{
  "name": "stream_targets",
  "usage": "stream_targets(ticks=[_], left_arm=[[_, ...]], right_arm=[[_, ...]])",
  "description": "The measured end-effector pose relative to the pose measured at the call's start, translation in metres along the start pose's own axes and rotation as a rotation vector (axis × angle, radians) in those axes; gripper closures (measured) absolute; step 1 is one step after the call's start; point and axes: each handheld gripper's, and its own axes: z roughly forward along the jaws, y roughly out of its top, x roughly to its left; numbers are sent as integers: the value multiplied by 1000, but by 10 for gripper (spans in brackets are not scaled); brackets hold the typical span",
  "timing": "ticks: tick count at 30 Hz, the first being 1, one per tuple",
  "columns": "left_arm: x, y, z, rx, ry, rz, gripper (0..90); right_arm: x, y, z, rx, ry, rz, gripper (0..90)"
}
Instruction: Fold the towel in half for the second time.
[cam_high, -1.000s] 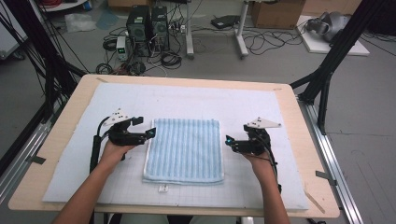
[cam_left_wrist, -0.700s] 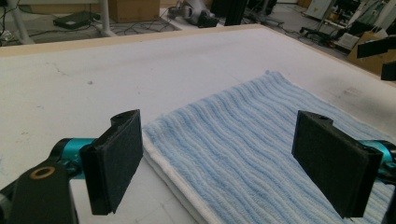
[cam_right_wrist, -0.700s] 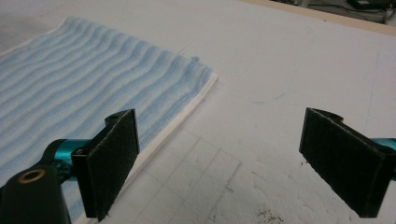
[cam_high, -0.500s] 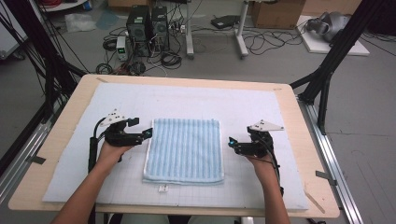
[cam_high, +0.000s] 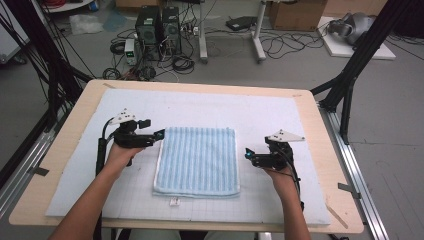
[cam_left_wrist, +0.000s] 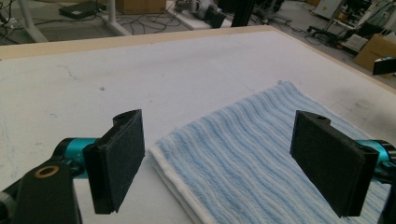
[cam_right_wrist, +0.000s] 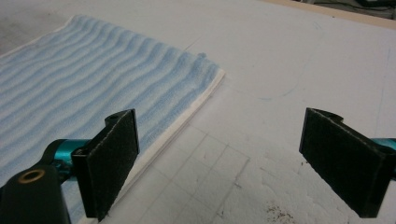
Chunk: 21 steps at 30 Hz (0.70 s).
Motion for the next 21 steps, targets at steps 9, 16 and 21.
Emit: stream_targets(ticks=[9, 16, 21], left_arm=[[23, 5, 25, 81, 34, -43, 215], [34, 1, 53, 169, 70, -39, 266], [37, -4, 67, 218, 93, -11, 333]], right_arm=[[0, -1, 2, 3, 11, 6, 112], [2, -2, 6, 20, 24, 0, 112], [1, -3, 6, 19, 29, 7, 112]])
